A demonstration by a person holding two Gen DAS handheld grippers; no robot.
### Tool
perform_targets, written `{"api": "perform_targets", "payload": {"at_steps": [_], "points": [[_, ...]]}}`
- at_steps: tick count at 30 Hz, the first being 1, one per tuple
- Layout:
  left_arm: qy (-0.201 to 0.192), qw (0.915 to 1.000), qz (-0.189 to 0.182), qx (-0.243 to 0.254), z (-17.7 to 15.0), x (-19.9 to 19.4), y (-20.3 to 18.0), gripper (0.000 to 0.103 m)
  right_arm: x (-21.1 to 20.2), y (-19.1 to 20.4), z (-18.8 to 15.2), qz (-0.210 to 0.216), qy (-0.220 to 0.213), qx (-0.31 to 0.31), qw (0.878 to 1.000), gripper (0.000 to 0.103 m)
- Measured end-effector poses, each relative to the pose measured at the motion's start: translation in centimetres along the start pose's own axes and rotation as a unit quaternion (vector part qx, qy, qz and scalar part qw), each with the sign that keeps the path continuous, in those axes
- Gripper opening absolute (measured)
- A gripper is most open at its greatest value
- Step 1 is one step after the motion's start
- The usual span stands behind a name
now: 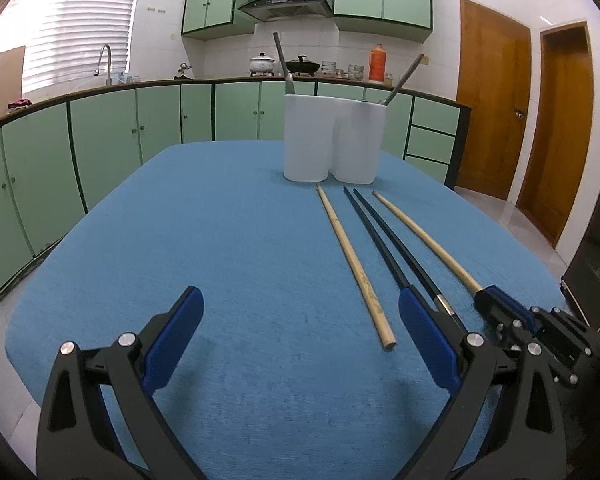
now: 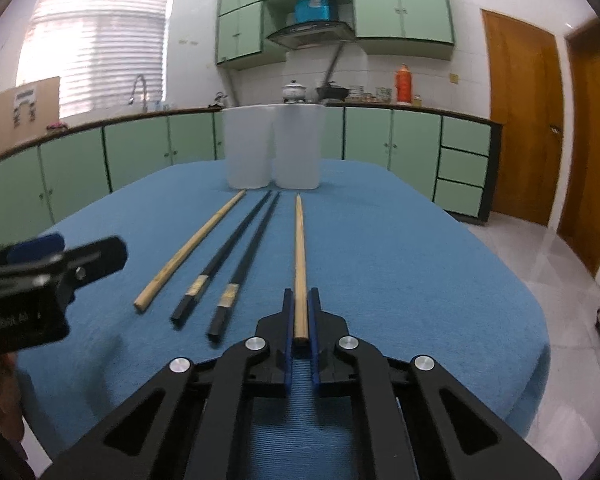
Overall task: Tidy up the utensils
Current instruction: 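Grasp a plain wooden chopstick with the right tool while the left reaches toward the other, then close the left tool on the other plain wooden chopstick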
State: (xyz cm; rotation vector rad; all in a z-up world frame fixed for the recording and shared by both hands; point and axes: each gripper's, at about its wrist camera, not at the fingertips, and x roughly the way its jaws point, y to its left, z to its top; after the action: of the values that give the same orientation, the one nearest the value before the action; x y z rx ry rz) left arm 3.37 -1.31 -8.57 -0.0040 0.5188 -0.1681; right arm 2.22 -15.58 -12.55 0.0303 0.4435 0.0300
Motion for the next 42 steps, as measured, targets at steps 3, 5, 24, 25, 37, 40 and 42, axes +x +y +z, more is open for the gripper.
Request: {"api": "perform_targets", "payload": {"at_steps": [3,5,24,25,37,40,42], "points": [[0.006,1.0,-0.003,0.005,-0.1,0.2,-0.5,0.091,-0.1,-0.6,-0.1,-0.001,0.001,0.01,1.0,0.007],[0.015,0.9998,-0.007,0.011,-0.3,0.4,-0.8,0.084,-0.1,-0.7,-0.1,-0.001,0.0,0.01,1.0,0.006],[0.041,0.9991,0.007,-0.003,-1.2,2.1,-3.3,0.035,-0.4,-2.2,-0.4,0.006,0.002,0.035,0.999,0.007],[0.041,0.9992,0.004,-0.004,-1.2,2.2,-3.5,0.032,-0.4,-2.3,-0.3,0.006,0.002,0.035,0.999,0.007],[0.038,0.9992,0.0,-0.008,-1.4,1.9,-4.6,0.006,-1.1,-2.8,-0.2,0.003,-0.011,0.036,0.999,0.007],[0.032,0.9995,-0.001,-0.007,-1.1,1.6,-4.7,0.006,-1.4,-2.7,0.1,0.0,-0.018,0.032,0.999,0.007],[0.02,0.9998,0.002,-0.001,-0.8,1.0,-4.6,0.006,-1.6,-2.8,0.4,-0.001,-0.023,0.03,0.999,0.007]]}}
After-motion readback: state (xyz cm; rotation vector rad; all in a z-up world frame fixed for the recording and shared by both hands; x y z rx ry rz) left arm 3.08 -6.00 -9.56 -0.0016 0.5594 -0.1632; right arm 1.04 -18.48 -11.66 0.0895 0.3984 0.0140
